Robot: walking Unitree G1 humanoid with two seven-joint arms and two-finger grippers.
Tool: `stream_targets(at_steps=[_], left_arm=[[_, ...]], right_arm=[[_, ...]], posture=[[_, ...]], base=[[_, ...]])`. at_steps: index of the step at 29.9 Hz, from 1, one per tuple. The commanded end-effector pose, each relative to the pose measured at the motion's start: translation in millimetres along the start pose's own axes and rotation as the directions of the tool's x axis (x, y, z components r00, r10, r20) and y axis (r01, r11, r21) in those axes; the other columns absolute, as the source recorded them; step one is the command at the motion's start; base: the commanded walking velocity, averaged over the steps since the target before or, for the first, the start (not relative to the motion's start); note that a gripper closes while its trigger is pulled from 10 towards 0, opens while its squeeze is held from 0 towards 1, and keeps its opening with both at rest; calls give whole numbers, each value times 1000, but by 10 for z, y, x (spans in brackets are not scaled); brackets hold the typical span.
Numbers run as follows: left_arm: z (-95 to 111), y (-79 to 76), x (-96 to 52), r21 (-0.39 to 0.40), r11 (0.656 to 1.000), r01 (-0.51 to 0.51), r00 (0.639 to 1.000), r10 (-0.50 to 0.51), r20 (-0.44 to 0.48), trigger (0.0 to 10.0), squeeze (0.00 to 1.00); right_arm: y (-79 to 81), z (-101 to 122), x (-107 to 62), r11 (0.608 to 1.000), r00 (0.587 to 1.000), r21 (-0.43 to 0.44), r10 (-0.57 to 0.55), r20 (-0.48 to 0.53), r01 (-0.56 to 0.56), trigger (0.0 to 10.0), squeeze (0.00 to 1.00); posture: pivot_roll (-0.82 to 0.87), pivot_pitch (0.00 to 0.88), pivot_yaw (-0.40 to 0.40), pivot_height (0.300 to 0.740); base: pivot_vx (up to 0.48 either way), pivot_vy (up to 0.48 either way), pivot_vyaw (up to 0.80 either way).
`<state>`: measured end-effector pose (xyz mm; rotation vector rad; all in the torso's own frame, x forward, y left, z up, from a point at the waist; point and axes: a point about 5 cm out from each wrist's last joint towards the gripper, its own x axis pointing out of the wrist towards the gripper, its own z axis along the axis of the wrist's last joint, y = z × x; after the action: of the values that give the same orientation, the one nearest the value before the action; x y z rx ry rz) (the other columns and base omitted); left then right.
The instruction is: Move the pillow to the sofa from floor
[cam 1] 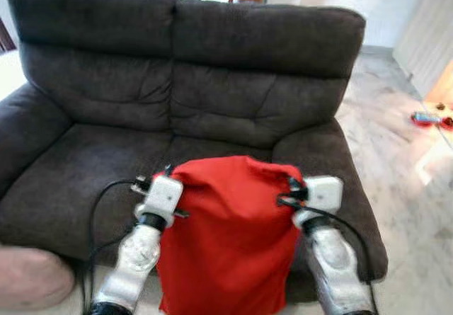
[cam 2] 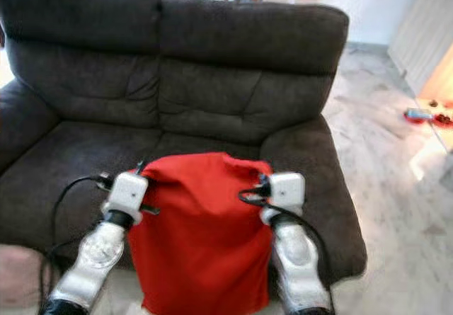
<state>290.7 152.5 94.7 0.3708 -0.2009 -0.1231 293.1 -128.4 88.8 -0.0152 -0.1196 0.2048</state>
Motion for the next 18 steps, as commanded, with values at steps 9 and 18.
stream_targets(at_steps=[9,18], left_arm=[[589,70,204,35,999,2,973,-10,231,10000,0],[1171,237,366,75,996,-44,915,10,403,10000,0]], right_arm=[[-120,447,133,999,981,2,-47,188,48,10000,0],[-128,1164,327,998,907,5,-53,418,56,10000,0]], posture=[[78,0,-17,740],[80,0,-17,740]], base=[[0,0,0],[0,0,0]])
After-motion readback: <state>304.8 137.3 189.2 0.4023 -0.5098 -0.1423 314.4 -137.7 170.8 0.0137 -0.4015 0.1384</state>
